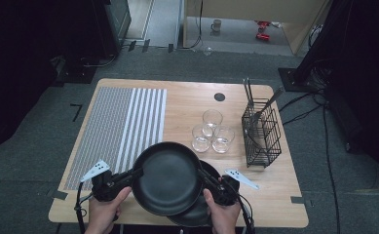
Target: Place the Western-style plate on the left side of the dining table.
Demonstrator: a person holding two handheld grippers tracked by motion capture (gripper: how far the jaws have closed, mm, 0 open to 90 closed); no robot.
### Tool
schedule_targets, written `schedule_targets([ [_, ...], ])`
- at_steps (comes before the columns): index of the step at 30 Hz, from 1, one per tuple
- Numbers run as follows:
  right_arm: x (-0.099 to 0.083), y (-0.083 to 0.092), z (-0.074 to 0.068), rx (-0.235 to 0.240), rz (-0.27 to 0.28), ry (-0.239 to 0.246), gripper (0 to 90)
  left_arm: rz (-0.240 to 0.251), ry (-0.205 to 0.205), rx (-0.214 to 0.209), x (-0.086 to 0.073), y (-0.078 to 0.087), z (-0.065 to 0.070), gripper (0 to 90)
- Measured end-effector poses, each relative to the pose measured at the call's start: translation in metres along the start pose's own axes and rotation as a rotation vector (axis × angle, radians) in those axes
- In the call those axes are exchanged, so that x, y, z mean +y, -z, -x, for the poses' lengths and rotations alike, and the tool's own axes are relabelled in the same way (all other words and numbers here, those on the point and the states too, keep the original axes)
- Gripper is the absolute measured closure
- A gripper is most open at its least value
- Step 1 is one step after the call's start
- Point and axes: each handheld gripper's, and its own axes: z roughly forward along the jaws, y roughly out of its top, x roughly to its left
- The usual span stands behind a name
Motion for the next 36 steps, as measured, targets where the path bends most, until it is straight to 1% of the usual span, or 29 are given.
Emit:
schedule_targets([
  [8, 0.002, -0.012, -0.010, 0.014, -0.013, 0.006, 79.7, 0.022, 0.015, 0.001, 0.007, 0.008, -0.010, 80.4],
  [15, 0.003, -0.021, -0.015, 0.024, -0.022, 0.013, 79.7, 0.031, 0.027, 0.009, 0.010, 0.013, -0.017, 80.7],
  [20, 0.003, -0.026, -0.017, 0.030, -0.030, 0.003, 80.0, 0.039, 0.045, 0.010, 0.011, 0.015, -0.022, 80.9],
  [23, 0.003, -0.029, -0.019, 0.036, -0.032, 0.000, 80.0, 0.042, 0.048, 0.006, 0.012, 0.016, -0.025, 81.1],
  [28, 0.004, -0.031, -0.022, 0.040, -0.037, 0.000, 80.3, 0.043, 0.064, -0.003, 0.013, 0.019, -0.029, 81.4],
  [32, 0.006, -0.033, -0.024, 0.041, -0.041, 0.006, 80.7, 0.044, 0.082, -0.009, 0.013, 0.019, -0.032, 81.4],
  [36, 0.008, -0.033, -0.027, 0.042, -0.041, 0.015, 80.9, 0.047, 0.085, -0.009, 0.014, 0.021, -0.034, 81.3],
])
